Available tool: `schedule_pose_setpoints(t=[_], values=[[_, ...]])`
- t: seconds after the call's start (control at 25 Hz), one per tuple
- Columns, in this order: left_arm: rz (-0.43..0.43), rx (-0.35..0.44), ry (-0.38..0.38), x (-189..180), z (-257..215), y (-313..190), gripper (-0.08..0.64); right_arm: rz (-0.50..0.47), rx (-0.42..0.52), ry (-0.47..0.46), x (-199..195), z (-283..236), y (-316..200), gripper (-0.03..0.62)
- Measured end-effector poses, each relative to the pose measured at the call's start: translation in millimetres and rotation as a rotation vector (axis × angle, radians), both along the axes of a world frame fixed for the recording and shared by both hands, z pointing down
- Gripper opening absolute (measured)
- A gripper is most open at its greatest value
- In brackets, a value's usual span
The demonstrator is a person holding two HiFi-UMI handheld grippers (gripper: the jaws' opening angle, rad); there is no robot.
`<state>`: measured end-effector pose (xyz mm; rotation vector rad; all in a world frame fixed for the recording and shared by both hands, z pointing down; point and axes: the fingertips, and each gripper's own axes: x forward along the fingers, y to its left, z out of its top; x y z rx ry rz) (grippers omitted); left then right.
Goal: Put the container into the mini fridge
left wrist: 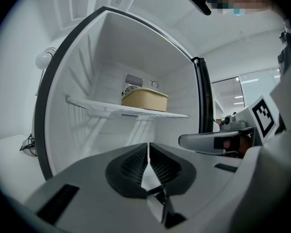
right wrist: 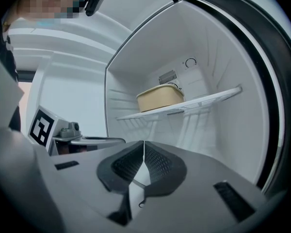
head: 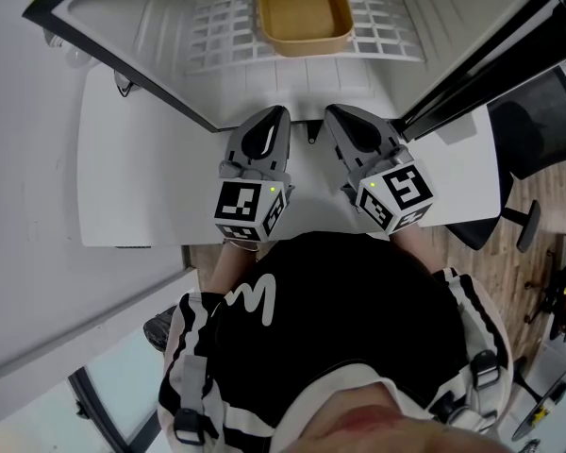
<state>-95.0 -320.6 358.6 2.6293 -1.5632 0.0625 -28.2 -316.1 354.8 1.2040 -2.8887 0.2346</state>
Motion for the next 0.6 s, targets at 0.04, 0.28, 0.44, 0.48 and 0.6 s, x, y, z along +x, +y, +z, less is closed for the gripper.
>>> schedule_pose_setpoints(t=[0.04, 0.28, 0.44, 0.48, 0.6], values=[[0.0, -0.001, 0.0, 0.1, 0.8, -0.2, 0.018, 0.004, 0.002, 0.002, 0.6, 0.0, -0.3, 0.017], [0.007, -0.003, 0.003, 2.8, 1.9, 0.9, 0.012, 0.022, 0.006, 0.026, 3.5, 1.6, -1.3, 0.011], [0.008, -0.003, 0.004, 2.9, 1.2, 0.3, 0.012, 0.016, 0.017, 0.037, 2.7, 0.2, -0.9, 0.011], [0.008, -0.004, 0.004, 3.0, 1.4, 0.2, 0.012, 0.011, 0.018, 0.035, 2.3, -0.5, -0.6, 0.009], [0.007, -0.005, 0.002, 3.6, 1.9, 0.2, 0.012, 0.011, 0.014, 0.032, 2.5, -0.6, -1.1, 0.011]])
